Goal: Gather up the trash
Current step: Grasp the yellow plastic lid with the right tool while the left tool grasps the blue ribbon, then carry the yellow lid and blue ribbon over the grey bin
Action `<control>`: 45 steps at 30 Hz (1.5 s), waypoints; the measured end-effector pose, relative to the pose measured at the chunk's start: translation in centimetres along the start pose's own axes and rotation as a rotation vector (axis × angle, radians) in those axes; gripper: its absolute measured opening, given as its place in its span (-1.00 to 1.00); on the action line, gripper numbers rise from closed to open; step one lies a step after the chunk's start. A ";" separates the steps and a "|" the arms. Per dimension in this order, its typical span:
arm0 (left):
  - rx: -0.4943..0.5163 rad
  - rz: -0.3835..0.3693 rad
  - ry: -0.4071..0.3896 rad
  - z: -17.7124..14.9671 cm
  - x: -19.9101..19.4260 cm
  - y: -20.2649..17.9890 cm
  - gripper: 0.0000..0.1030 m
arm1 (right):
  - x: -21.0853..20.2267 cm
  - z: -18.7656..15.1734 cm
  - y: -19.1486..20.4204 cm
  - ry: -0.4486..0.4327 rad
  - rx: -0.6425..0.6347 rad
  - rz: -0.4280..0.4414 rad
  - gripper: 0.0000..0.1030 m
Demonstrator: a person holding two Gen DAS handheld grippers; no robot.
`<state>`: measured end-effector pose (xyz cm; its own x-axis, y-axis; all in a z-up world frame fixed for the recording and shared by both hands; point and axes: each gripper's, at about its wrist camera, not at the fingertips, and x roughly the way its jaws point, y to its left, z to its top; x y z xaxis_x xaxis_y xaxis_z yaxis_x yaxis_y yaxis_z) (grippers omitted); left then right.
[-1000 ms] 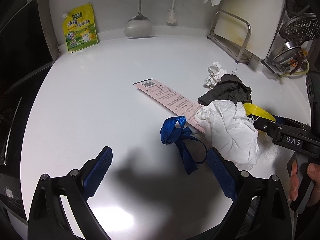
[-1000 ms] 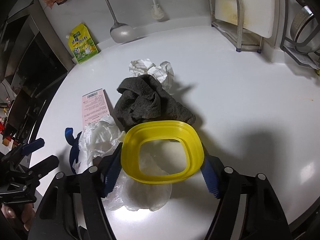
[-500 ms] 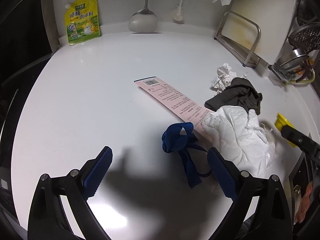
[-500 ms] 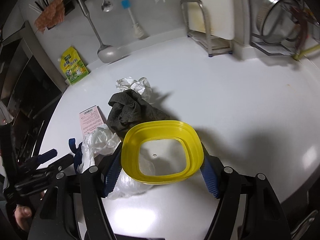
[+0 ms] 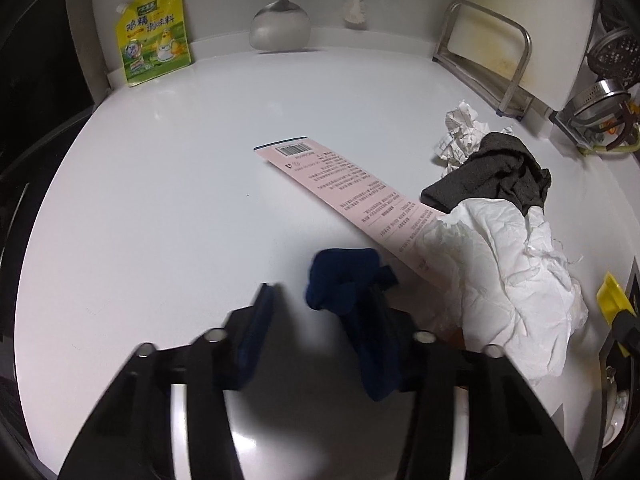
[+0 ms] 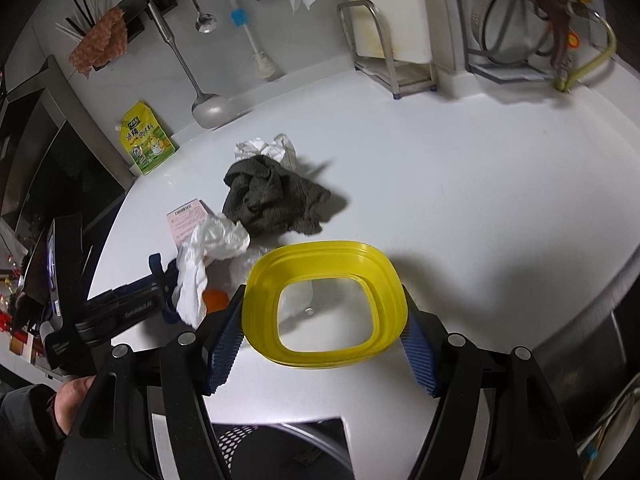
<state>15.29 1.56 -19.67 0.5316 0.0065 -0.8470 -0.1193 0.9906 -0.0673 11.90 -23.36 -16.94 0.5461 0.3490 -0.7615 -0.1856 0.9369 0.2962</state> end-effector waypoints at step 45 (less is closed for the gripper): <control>0.128 -0.048 -0.142 -6.7 -16.5 0.0 -0.81 | -10.8 -9.0 4.2 -0.033 -0.025 0.029 0.33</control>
<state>0.85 0.53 -9.20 0.6482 -0.0313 -0.7608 0.0119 0.9994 -0.0309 -2.11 -23.04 -12.68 0.5664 0.3759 -0.7334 -0.2222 0.9266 0.3033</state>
